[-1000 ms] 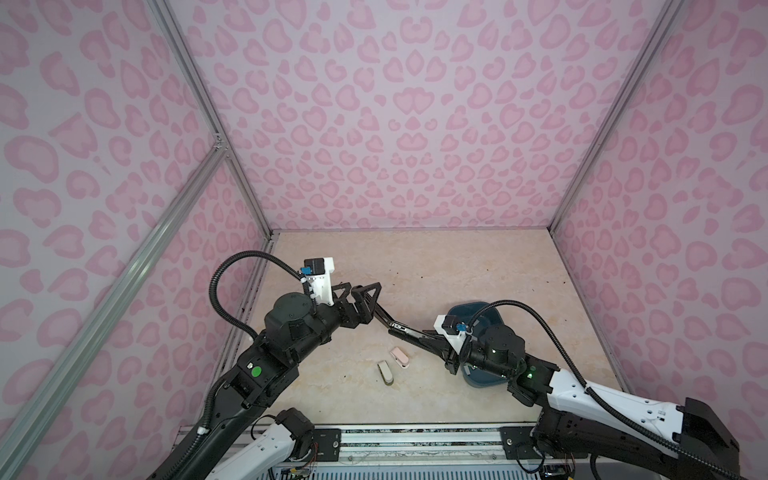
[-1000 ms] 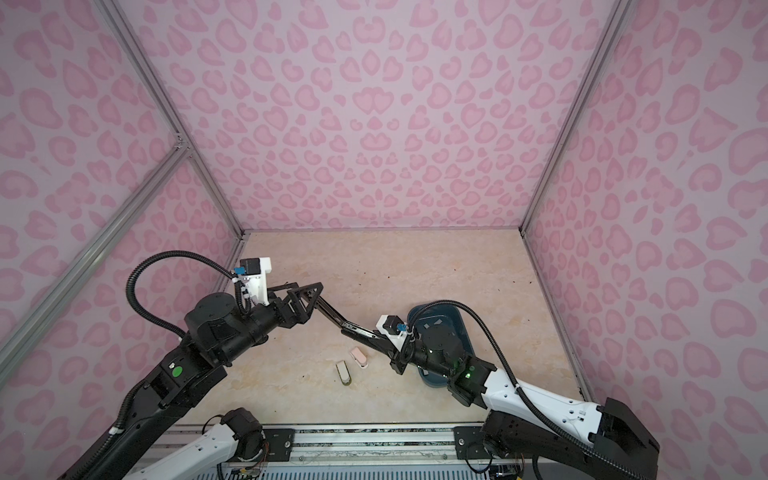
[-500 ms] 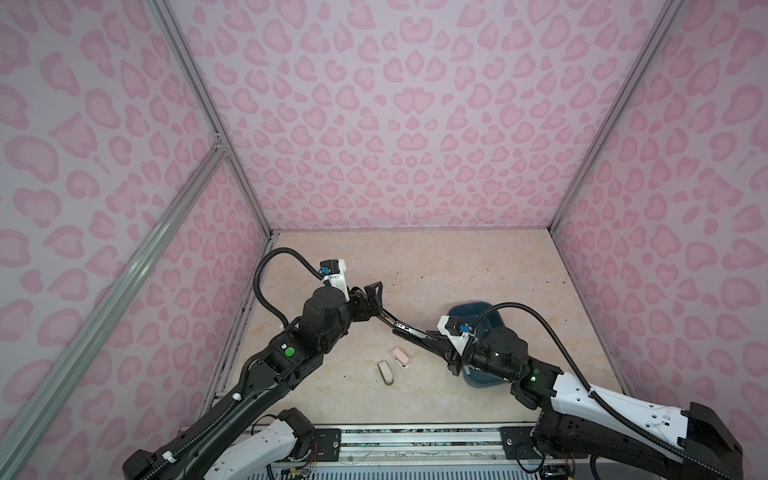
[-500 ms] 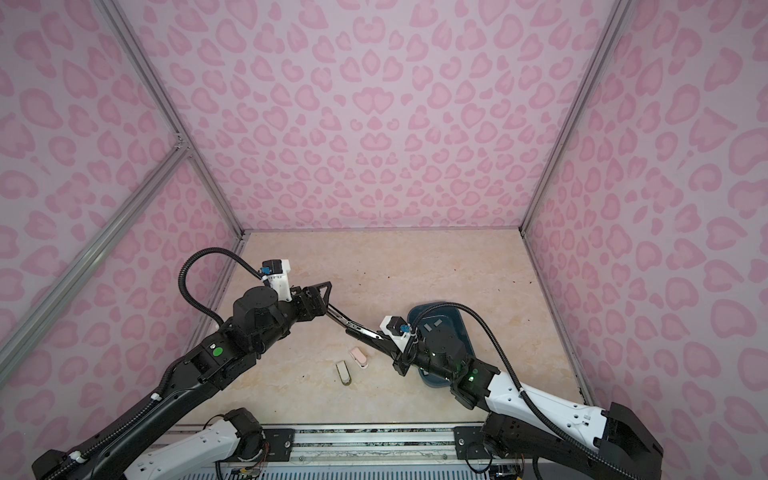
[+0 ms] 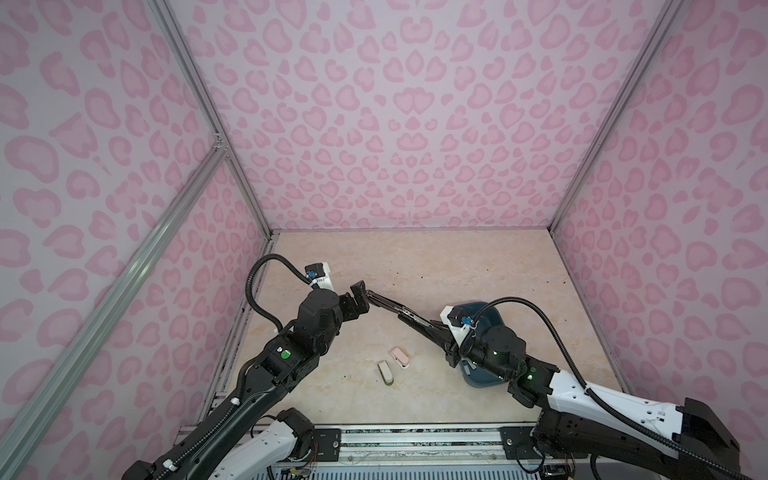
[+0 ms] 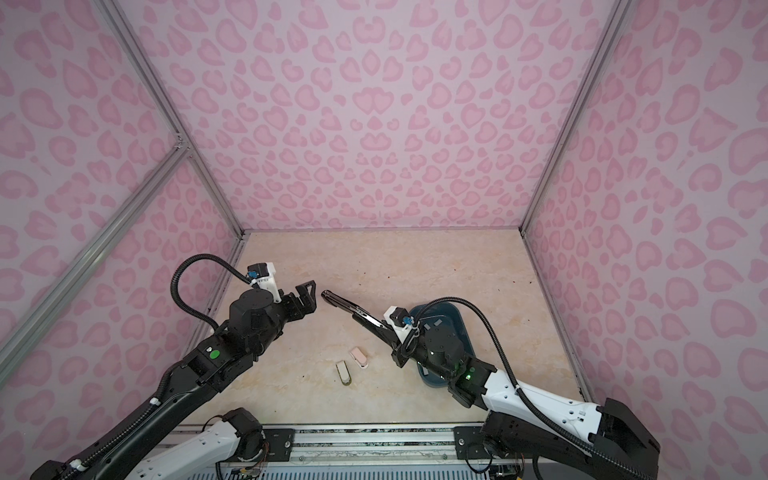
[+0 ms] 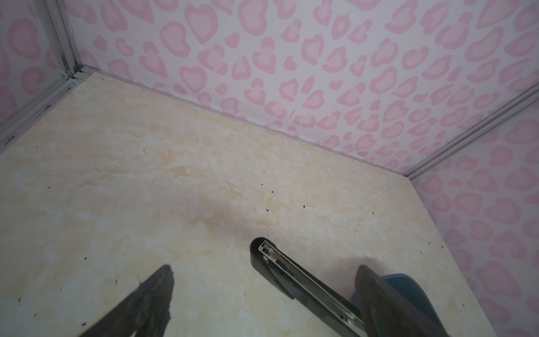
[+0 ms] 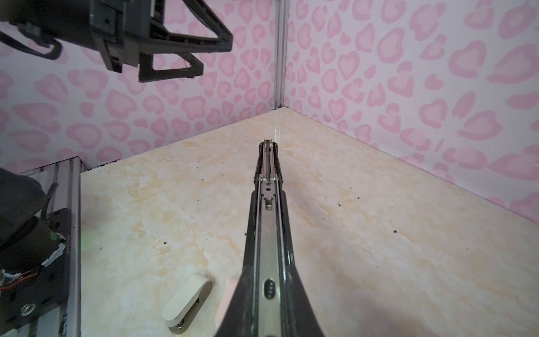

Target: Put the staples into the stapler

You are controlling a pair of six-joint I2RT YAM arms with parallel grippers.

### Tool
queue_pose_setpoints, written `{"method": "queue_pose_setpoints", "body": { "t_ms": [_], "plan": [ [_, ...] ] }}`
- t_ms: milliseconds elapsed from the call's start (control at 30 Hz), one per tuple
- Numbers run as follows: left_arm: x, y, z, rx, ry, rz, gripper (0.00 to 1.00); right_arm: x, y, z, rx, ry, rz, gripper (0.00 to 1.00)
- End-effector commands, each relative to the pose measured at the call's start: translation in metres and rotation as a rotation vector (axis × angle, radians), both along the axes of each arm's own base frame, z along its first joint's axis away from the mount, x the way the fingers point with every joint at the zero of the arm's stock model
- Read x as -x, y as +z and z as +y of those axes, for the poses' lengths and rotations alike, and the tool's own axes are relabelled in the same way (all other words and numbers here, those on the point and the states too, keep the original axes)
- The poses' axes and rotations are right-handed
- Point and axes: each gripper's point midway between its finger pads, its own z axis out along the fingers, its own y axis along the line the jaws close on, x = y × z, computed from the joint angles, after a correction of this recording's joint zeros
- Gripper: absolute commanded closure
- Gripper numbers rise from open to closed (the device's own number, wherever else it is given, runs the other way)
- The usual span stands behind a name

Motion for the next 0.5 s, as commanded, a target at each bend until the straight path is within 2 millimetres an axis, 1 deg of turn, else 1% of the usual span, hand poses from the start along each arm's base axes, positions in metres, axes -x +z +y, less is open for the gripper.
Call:
{"method": "queue_pose_setpoints", "body": {
  "t_ms": [0, 100, 167, 233, 333, 400, 467],
  "plan": [
    [0.009, -0.01, 0.004, -0.016, -0.026, -0.003, 0.02, -0.017, 0.024, 0.003, -0.099, -0.074, -0.042, 1.0],
    [0.018, -0.03, 0.013, -0.056, -0.021, -0.001, 0.02, -0.034, 0.013, 0.002, -0.111, -0.169, 0.008, 1.0],
    [0.021, -0.05, 0.02, -0.08, 0.0, 0.0, 0.03, -0.047, 0.004, -0.002, -0.124, -0.25, 0.045, 1.0],
    [0.02, -0.068, 0.025, -0.11, 0.023, 0.007, 0.02, -0.055, -0.003, -0.003, -0.131, -0.303, 0.073, 1.0],
    [0.013, -0.099, 0.031, -0.218, 0.058, 0.067, 0.03, -0.065, -0.018, -0.003, -0.13, -0.364, 0.122, 1.0],
    [0.009, -0.118, 0.033, -0.279, 0.072, 0.121, 0.03, -0.068, -0.027, -0.003, -0.115, -0.397, 0.141, 1.0],
    [0.007, -0.136, 0.025, -0.301, 0.028, 0.146, 0.03, -0.069, -0.036, -0.003, -0.1, -0.424, 0.148, 1.0]
  ]
}}
